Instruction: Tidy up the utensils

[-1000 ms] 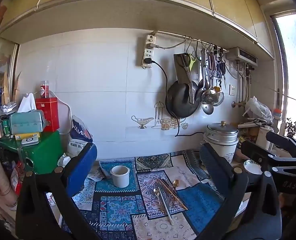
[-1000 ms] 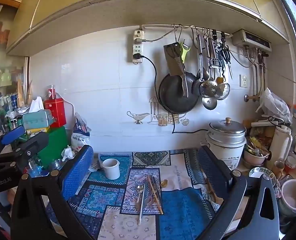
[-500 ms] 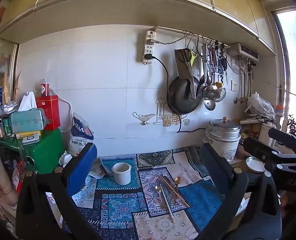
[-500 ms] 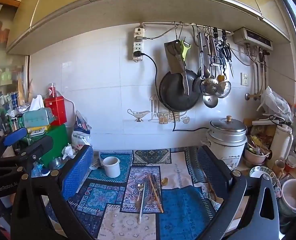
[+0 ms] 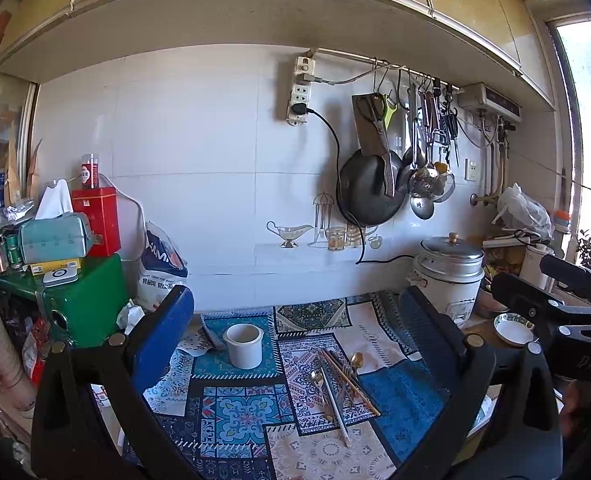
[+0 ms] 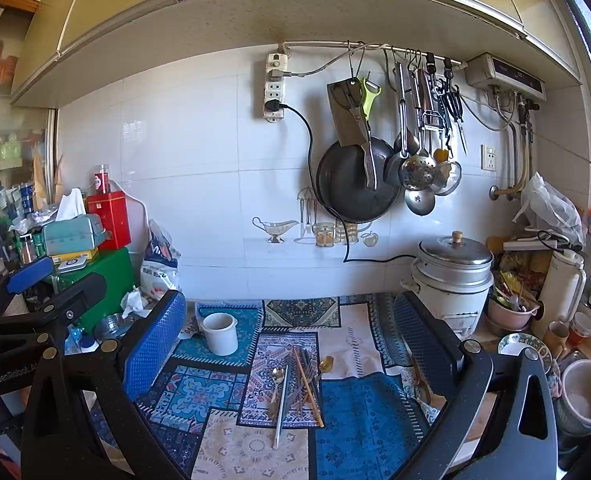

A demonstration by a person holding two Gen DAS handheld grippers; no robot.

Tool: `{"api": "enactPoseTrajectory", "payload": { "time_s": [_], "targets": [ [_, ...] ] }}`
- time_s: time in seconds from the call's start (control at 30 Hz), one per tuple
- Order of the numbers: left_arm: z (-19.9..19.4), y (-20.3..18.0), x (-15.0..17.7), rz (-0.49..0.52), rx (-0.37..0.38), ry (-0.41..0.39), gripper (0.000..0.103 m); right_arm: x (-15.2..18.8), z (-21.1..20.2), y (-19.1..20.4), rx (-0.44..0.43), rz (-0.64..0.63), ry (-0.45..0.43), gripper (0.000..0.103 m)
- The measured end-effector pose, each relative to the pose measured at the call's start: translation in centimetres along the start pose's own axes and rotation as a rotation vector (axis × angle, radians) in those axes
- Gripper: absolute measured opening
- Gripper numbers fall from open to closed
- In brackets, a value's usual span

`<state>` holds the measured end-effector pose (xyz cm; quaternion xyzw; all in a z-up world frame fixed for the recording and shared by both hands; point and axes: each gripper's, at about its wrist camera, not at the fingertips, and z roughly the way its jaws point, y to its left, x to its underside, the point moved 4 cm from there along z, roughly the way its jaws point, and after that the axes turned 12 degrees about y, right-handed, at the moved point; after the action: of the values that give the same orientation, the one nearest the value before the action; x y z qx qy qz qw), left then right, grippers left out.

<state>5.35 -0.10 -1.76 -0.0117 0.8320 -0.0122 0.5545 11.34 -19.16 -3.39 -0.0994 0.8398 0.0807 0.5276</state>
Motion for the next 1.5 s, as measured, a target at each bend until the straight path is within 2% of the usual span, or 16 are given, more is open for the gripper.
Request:
{"api": "enactPoseTrajectory", "payload": {
  "time_s": [1.5],
  "targets": [
    [0.95,0.12,-0.10,0.000,-0.003,0.009,0.103,-0.21,0.77,0.26,-0.002,0.010,0.010,0.103]
  ]
}}
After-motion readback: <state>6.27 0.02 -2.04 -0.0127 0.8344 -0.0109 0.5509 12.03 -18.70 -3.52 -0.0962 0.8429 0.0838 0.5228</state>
